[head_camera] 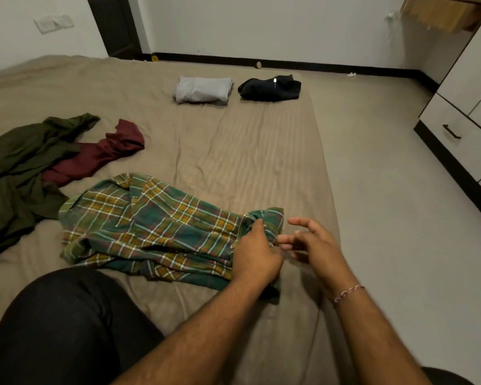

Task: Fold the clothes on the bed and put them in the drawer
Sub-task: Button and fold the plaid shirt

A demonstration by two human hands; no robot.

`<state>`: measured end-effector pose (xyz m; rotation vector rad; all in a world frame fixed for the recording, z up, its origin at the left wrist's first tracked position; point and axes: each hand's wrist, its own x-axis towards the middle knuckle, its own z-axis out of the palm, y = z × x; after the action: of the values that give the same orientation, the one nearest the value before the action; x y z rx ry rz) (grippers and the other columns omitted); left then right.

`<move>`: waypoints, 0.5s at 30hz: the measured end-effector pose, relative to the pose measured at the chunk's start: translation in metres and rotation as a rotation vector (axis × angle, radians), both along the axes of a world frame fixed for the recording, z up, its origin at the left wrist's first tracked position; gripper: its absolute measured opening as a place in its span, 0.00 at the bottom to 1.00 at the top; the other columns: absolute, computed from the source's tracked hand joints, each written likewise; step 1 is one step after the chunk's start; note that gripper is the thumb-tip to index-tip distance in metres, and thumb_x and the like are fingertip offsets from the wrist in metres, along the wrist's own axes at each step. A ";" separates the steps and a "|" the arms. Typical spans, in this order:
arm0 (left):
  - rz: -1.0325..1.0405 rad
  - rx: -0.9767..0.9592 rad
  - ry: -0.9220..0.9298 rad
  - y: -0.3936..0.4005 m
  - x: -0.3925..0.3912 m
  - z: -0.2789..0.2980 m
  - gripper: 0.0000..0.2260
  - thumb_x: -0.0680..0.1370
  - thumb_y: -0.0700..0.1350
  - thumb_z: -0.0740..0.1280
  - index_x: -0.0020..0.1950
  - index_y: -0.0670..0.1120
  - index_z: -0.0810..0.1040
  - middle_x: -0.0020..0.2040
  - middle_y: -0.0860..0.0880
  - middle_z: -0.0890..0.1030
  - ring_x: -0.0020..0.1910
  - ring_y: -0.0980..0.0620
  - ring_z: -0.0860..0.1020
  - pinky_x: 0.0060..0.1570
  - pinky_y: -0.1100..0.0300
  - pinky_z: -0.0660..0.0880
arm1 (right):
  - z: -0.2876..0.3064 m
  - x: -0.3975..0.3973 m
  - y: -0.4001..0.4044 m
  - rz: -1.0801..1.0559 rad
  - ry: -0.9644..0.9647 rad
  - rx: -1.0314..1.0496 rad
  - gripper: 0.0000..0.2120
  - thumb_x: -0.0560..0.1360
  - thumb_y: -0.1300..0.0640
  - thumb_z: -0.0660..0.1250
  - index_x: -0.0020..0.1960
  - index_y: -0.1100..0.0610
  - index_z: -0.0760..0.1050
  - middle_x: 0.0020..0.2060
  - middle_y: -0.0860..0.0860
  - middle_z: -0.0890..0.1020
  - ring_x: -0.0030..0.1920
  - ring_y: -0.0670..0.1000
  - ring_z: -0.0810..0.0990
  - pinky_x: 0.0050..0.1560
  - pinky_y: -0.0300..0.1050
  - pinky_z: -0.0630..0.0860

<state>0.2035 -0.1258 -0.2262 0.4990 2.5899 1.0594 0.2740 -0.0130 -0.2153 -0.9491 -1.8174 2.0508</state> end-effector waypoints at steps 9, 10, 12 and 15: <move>0.049 0.758 -0.817 0.019 0.035 0.023 0.21 0.79 0.34 0.68 0.69 0.51 0.75 0.57 0.44 0.86 0.56 0.44 0.85 0.61 0.44 0.80 | -0.003 0.008 0.037 -0.370 0.064 0.041 0.09 0.79 0.65 0.63 0.52 0.60 0.82 0.42 0.57 0.85 0.43 0.54 0.82 0.48 0.51 0.81; 0.059 0.789 -0.844 0.017 0.035 0.021 0.21 0.79 0.33 0.67 0.69 0.50 0.75 0.57 0.43 0.86 0.56 0.43 0.84 0.62 0.44 0.80 | -0.003 0.011 0.039 -0.375 0.050 0.068 0.09 0.79 0.65 0.64 0.52 0.58 0.82 0.41 0.56 0.84 0.42 0.54 0.81 0.47 0.51 0.80; 0.107 0.799 -0.842 0.005 0.025 0.018 0.19 0.80 0.32 0.65 0.68 0.49 0.76 0.57 0.41 0.85 0.55 0.41 0.84 0.60 0.44 0.81 | -0.006 0.018 0.040 -0.321 0.009 0.128 0.07 0.78 0.63 0.67 0.54 0.55 0.81 0.37 0.54 0.83 0.40 0.54 0.80 0.43 0.50 0.79; 0.217 0.734 -0.749 -0.029 -0.017 0.020 0.18 0.80 0.33 0.64 0.66 0.49 0.77 0.57 0.40 0.85 0.55 0.39 0.84 0.58 0.43 0.81 | -0.017 0.020 0.032 -0.132 -0.162 0.377 0.10 0.73 0.56 0.75 0.53 0.49 0.78 0.37 0.50 0.84 0.39 0.55 0.84 0.46 0.54 0.82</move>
<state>0.1862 -0.1546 -0.2063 -0.0604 1.5811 1.8365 0.2942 0.0187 -0.2324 -1.1104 -2.0618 1.5179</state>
